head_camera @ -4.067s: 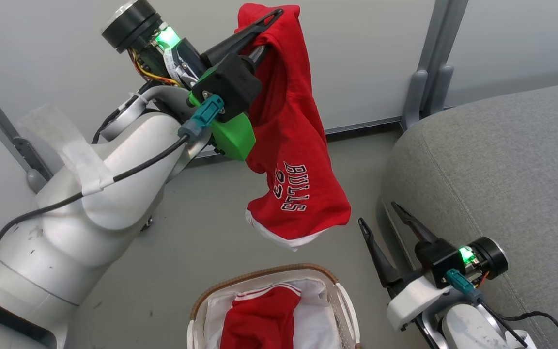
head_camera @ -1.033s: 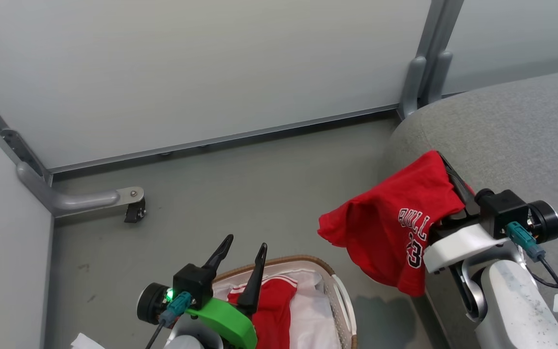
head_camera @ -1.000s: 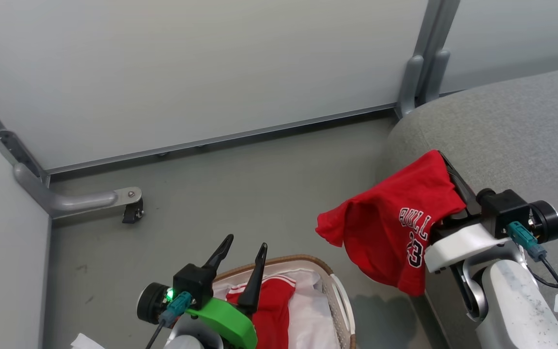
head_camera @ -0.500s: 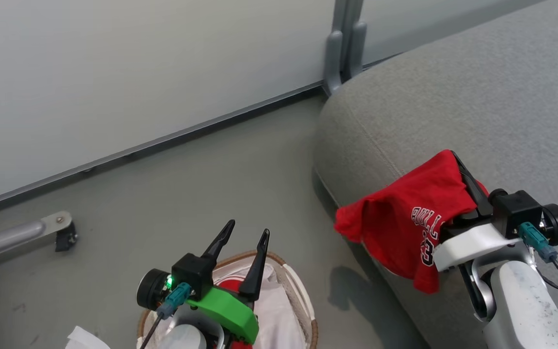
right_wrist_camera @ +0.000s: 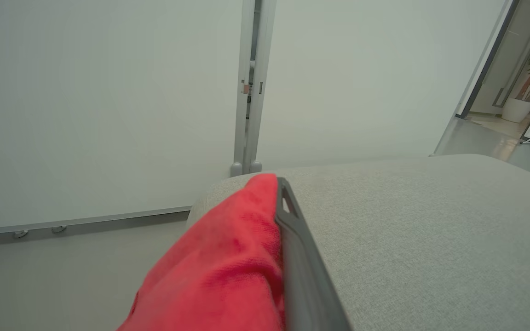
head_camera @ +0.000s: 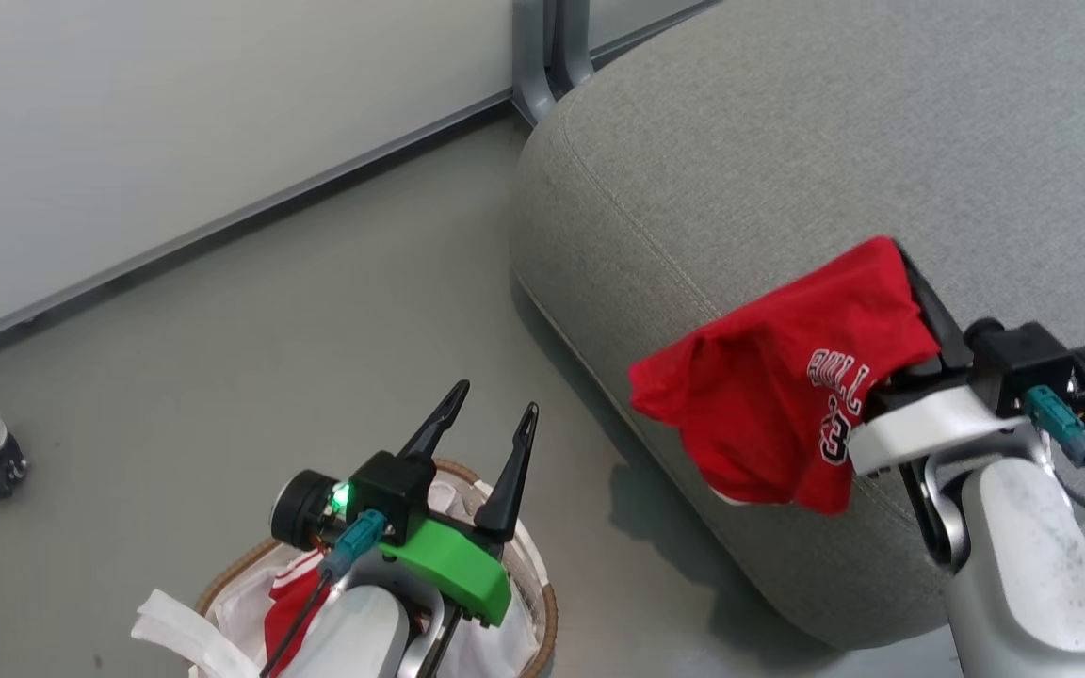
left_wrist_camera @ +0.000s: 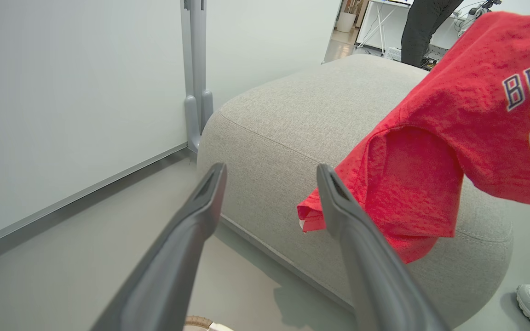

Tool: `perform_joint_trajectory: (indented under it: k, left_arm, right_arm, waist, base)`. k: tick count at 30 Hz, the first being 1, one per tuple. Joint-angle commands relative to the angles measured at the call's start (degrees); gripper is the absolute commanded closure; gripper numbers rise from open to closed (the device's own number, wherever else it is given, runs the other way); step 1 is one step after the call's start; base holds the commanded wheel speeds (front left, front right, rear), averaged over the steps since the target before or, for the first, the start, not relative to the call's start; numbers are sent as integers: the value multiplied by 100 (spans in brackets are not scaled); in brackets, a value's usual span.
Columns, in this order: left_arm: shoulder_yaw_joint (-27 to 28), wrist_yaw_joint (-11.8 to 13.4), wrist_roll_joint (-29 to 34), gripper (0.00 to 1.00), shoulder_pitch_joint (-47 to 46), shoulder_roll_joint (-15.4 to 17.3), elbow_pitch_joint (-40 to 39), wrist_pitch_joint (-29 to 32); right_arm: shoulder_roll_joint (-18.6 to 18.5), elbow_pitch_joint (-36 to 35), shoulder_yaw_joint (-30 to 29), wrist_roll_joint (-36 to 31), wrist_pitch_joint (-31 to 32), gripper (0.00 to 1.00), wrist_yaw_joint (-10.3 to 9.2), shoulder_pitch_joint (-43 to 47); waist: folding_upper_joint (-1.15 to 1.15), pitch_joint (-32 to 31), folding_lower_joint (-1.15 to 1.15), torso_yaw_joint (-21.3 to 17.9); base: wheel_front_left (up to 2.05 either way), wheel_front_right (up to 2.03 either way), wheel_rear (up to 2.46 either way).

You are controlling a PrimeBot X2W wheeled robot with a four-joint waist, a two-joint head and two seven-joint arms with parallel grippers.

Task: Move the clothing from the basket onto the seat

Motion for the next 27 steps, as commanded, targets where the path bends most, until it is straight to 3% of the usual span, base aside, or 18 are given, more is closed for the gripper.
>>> perform_joint_trajectory:
  k: [1,8,19,27]
  left_arm:
    - [13,-12,51,0,-152,62,-42,-3]
    - [-68,-12,218,0,-581,247,-172,-3]
    - [22,-12,638,0,-1110,541,-501,-3]
    - [6,7,816,0,-1262,554,-879,-3]
  right_arm:
    - [-11,-42,3,-121,-10,100,-6,-267]
    - [-102,-39,-505,-618,-10,100,-6,-1630]
    - [-1323,819,-972,-616,-6,100,-7,-4257]
    - [-1866,1804,-1459,-779,-6,100,-7,-5100]
  waist:
    - [0,397,0,32]
    - [0,1201,0,378]
    - [0,2638,0,911]
    - [0,3304,0,1192]
  base:
    - [0,0,0]
    - [0,0,0]
    - [0,0,0]
    - [0,0,0]
